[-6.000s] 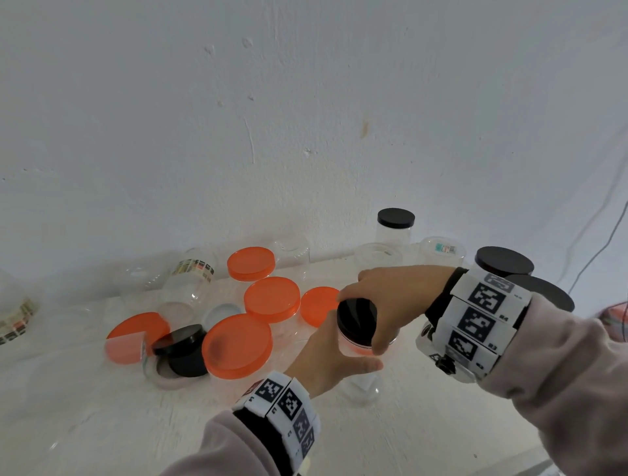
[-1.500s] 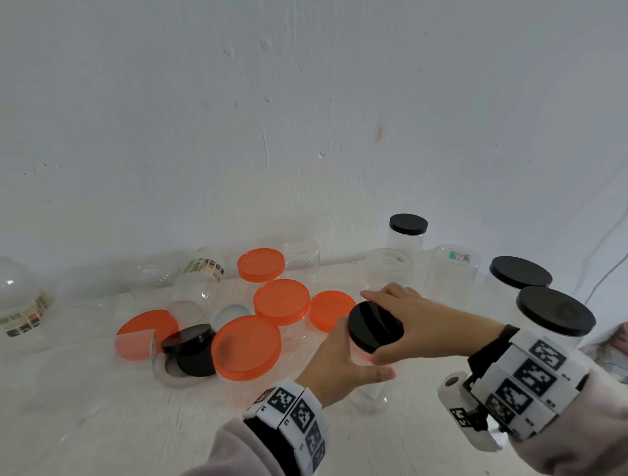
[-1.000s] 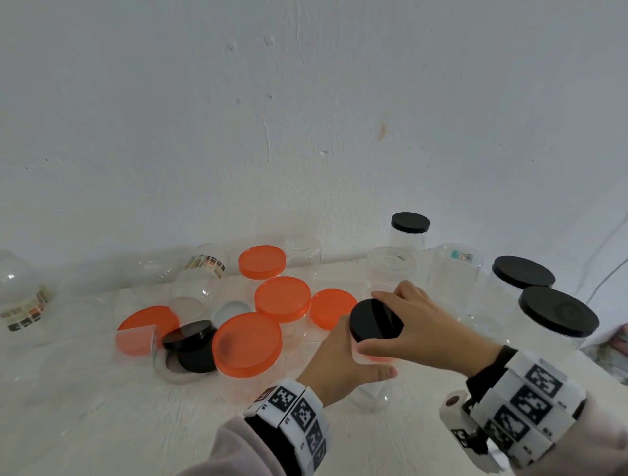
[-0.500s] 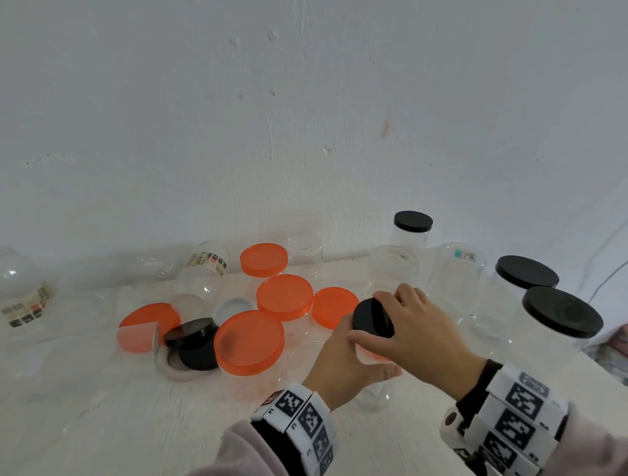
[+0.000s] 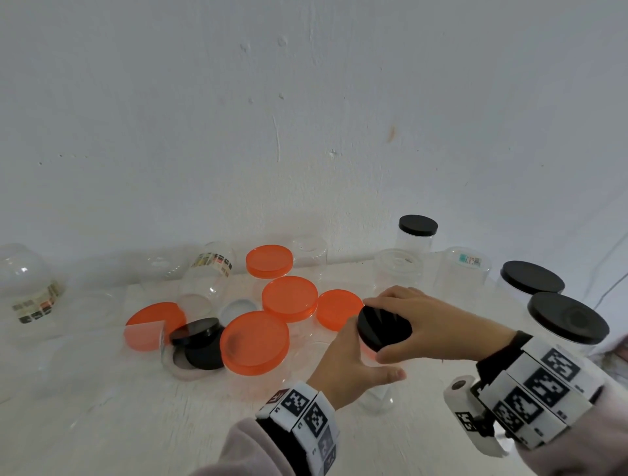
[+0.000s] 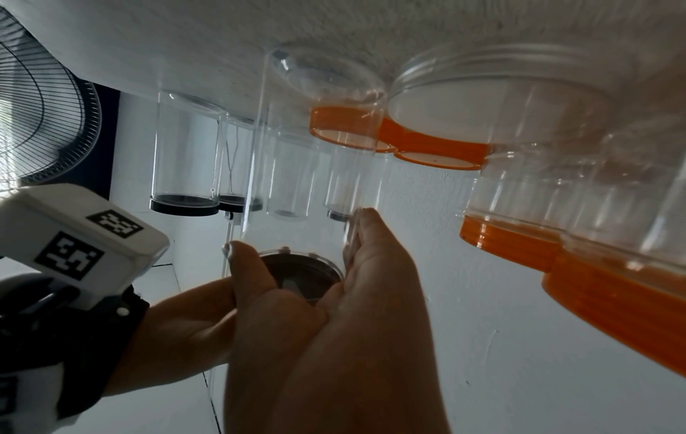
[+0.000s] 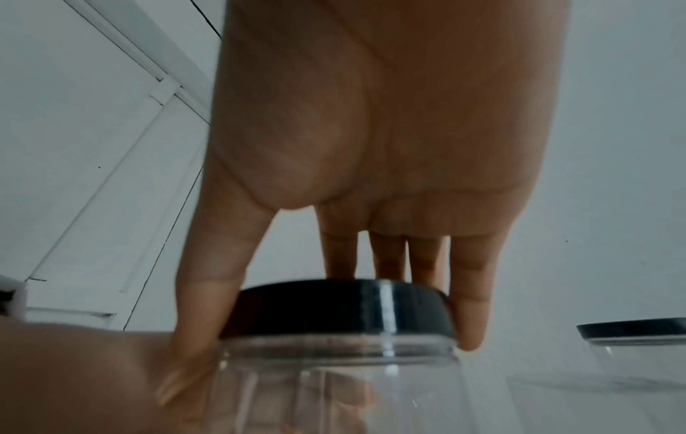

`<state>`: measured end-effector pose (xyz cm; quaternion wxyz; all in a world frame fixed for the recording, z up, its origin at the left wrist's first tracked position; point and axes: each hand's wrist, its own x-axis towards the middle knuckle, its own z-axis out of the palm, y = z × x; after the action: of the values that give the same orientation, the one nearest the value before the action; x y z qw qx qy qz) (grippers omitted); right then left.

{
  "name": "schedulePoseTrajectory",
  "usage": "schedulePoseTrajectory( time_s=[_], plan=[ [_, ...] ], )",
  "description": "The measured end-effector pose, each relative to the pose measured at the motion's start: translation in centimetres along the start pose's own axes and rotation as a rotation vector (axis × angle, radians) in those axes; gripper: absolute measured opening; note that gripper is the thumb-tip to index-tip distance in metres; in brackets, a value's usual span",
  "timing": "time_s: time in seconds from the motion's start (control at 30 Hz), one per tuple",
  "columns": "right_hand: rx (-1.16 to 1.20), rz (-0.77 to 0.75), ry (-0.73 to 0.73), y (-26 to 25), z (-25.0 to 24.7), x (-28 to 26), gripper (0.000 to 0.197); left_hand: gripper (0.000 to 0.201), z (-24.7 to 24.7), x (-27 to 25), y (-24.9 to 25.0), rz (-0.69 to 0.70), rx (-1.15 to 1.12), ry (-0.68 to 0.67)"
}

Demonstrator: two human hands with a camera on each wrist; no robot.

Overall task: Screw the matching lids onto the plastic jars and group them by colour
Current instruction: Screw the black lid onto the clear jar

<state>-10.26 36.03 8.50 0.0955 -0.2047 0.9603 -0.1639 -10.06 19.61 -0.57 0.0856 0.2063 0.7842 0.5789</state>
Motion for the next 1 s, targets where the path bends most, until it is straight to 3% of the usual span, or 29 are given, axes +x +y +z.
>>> schedulePoseTrajectory(
  time_s=[0.23,0.47,0.7,1.0],
  plan=[
    [-0.161,0.015,0.165,-0.9,1.1,-0.2,0.073,0.079,0.2,0.0,-0.2,-0.018,-0.009,0.020],
    [-0.052,-0.010,-0.027,0.0,-0.5,-0.2,0.072,0.084,0.0,0.0,-0.1,-0.007,0.001,-0.002],
    [-0.152,0.003,0.108,-0.5,0.8,-0.3,0.065,0.077,0.1,0.0,0.0,-0.027,-0.013,0.015],
    [-0.294,0.063,0.189,-0.8,2.5,-0.7,0.070,0.076,0.3,-0.3,0.3,-0.043,0.017,0.034]
  ],
)
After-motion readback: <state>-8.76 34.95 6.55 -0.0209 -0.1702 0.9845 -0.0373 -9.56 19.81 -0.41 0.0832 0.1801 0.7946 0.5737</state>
